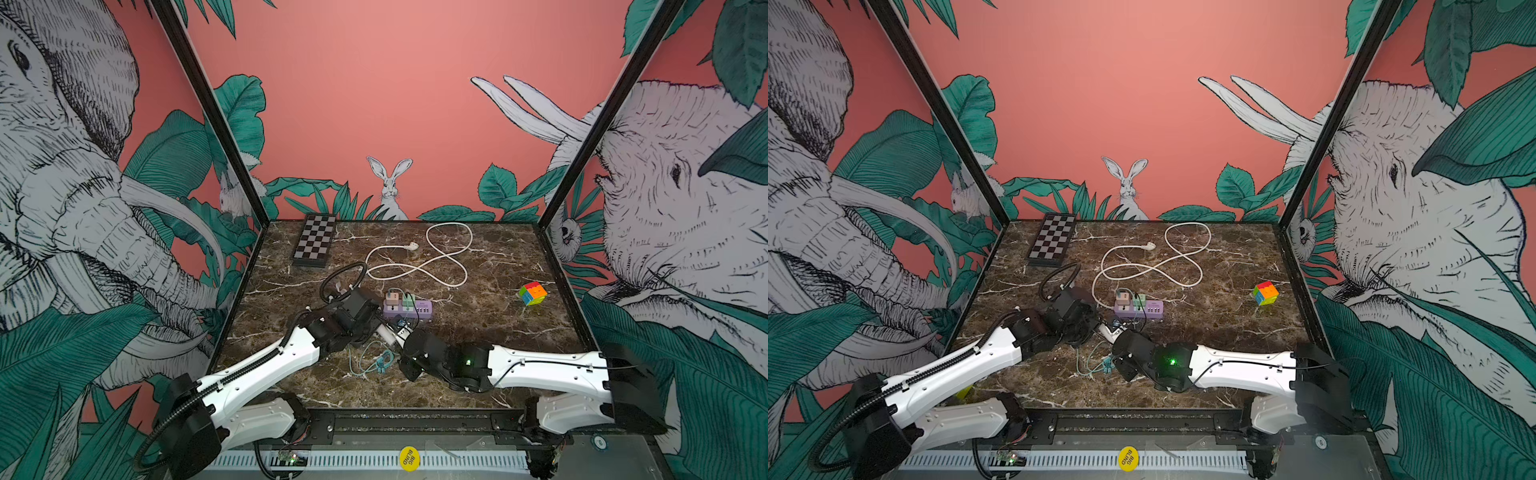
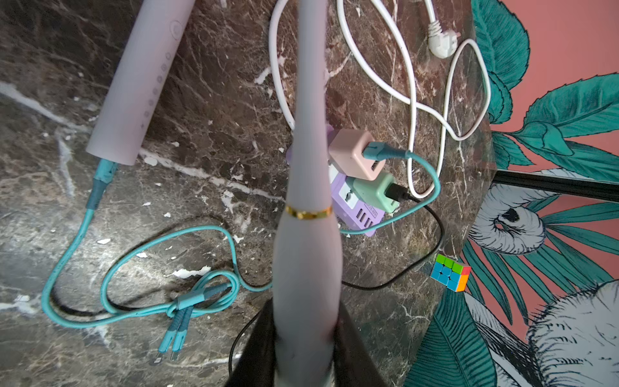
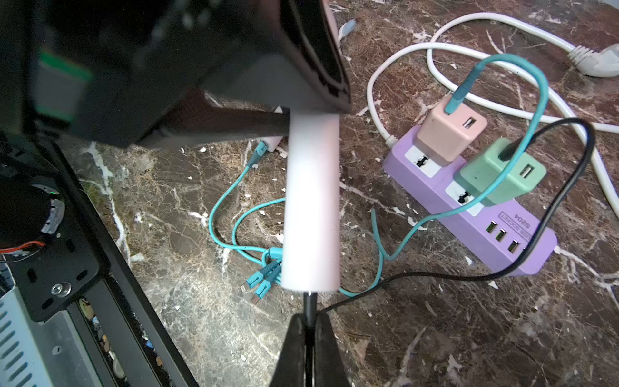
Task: Charge the electric toothbrush
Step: Insert the charging cable into the electric toothbrush.
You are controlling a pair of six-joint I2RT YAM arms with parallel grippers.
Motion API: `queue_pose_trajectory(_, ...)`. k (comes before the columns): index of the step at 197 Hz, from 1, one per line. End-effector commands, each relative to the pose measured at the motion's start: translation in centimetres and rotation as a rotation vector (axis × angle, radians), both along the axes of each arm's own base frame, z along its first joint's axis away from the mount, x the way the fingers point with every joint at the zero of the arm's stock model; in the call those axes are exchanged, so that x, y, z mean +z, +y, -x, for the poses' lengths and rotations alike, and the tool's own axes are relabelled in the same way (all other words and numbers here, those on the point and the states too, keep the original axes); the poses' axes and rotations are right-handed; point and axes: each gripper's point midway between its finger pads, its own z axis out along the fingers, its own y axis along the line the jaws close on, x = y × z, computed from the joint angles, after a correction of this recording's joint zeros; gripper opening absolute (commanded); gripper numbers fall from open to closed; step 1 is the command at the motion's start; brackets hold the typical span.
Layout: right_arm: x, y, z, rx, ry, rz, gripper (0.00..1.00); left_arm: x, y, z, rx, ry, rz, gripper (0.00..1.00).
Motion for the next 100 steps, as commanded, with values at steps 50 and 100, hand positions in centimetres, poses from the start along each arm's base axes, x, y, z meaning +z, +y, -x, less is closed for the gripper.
queue_pose_trajectory(50, 7.6, 3.6, -3.1, -0.063, -0.139, -0.251, 0.0, -0.1, -1.8, 2.3, -0.07, 0.045, 0.048, 0.0)
queue_pose_trajectory(100, 8.0, 4.0, -3.7, -0.079, -0.156, -0.258, 0.0, 0.0, -1.9, 2.5, -0.073, 0.042, 0.066, 0.0)
